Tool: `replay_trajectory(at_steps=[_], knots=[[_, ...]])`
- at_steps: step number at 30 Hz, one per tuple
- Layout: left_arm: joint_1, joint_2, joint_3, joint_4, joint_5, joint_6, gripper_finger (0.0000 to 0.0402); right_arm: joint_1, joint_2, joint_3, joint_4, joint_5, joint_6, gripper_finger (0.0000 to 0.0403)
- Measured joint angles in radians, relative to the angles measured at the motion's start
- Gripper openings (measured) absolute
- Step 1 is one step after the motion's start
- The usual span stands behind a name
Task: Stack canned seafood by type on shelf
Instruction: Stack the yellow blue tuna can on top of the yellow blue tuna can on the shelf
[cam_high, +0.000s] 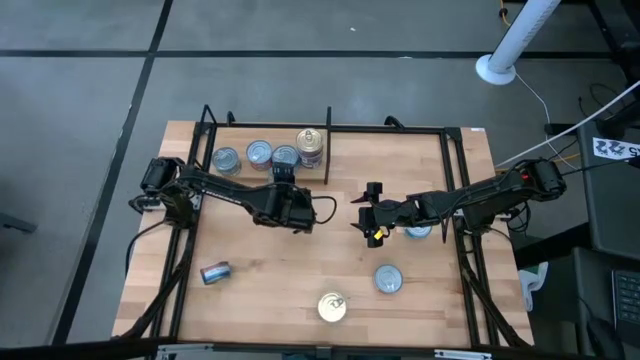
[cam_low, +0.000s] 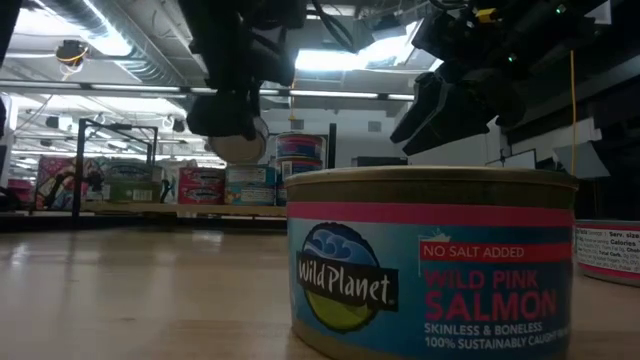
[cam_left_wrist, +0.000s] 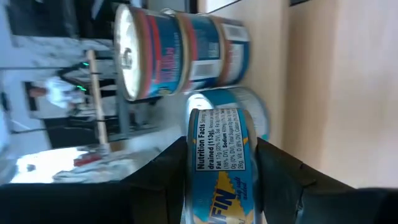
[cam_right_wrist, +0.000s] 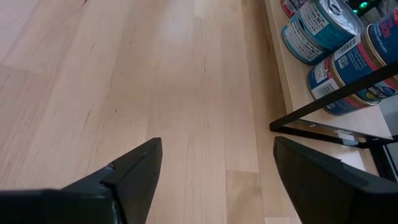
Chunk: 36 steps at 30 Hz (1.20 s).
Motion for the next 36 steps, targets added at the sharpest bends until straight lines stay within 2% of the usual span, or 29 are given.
replay_trajectory(at_steps=[4, 9, 20, 28, 36], knots=[[0.007, 0.0, 0.0, 0.0, -0.09, 0.058, 0.0148, 0.0, 0.0, 0.0, 0.0, 0.0, 0.0, 0.0308], [0.02, 0.0, 0.0, 0.003, -0.179, 0.058, 0.0152, 0.0, 0.0, 0.0, 0.0, 0.0, 0.0, 0.0308], [0.114, 0.0, 0.0, 0.014, -0.175, 0.054, 0.0154, 0.0, 0.0, 0.0, 0.0, 0.0, 0.0, 0.0308], [0.198, 0.0, 0.0, 0.085, -0.075, 0.058, 0.0154, 0.0, 0.0, 0.0, 0.0, 0.0, 0.0, 0.0308], [0.244, 0.0, 0.0, 0.087, -0.066, 0.05, 0.0155, 0.0, 0.0, 0.0, 0.0, 0.0, 0.0, 0.0308]])
